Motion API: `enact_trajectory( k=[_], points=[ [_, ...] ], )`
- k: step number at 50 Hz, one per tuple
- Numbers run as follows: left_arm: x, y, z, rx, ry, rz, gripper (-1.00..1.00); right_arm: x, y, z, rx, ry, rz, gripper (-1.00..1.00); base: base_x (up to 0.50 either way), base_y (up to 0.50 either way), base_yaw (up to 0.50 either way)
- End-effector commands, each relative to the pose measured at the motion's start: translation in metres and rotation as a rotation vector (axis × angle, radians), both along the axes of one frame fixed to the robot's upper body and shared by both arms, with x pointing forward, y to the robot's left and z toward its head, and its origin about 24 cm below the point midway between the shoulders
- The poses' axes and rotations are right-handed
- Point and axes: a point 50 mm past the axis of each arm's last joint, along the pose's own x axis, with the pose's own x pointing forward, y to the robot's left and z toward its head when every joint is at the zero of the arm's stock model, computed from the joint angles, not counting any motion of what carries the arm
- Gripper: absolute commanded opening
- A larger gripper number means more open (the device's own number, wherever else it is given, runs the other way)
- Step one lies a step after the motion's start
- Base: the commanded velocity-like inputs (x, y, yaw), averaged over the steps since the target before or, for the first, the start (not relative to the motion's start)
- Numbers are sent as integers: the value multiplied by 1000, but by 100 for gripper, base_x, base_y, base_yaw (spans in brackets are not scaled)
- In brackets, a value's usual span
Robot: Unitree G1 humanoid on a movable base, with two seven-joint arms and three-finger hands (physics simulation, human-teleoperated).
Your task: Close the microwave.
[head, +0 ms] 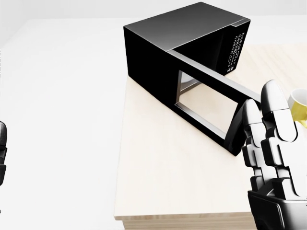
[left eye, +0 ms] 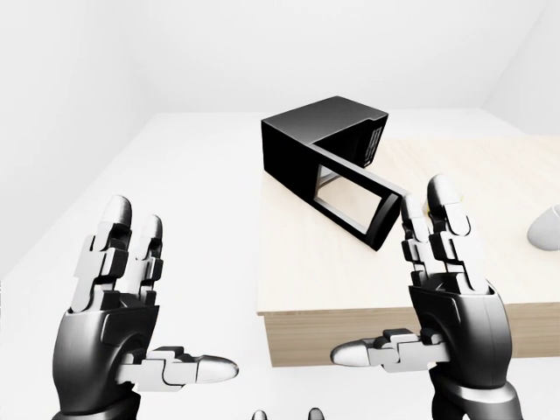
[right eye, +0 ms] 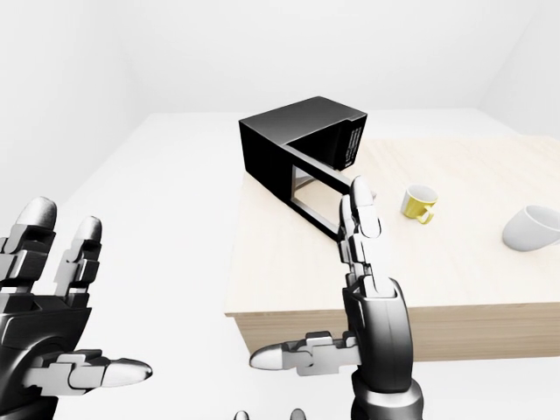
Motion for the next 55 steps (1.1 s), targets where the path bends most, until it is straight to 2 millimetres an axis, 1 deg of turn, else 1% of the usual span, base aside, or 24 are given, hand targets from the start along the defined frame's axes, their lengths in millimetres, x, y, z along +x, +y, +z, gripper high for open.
enact_trajectory(
  k=[1, 35, 55],
  points=[
    [0, 1, 1, -16, -6, 2, 100, 0, 2, 0, -12, 0, -7, 100, 0, 0, 0],
    [1, 0, 1, -10, 1, 2, 100, 1, 2, 2, -20, -16, -18, 100, 0, 0, 0],
    [1, 0, 1, -4, 5, 3, 100, 1, 4, 2, -36, -16, -15, 100, 48, 0, 0]
  ],
)
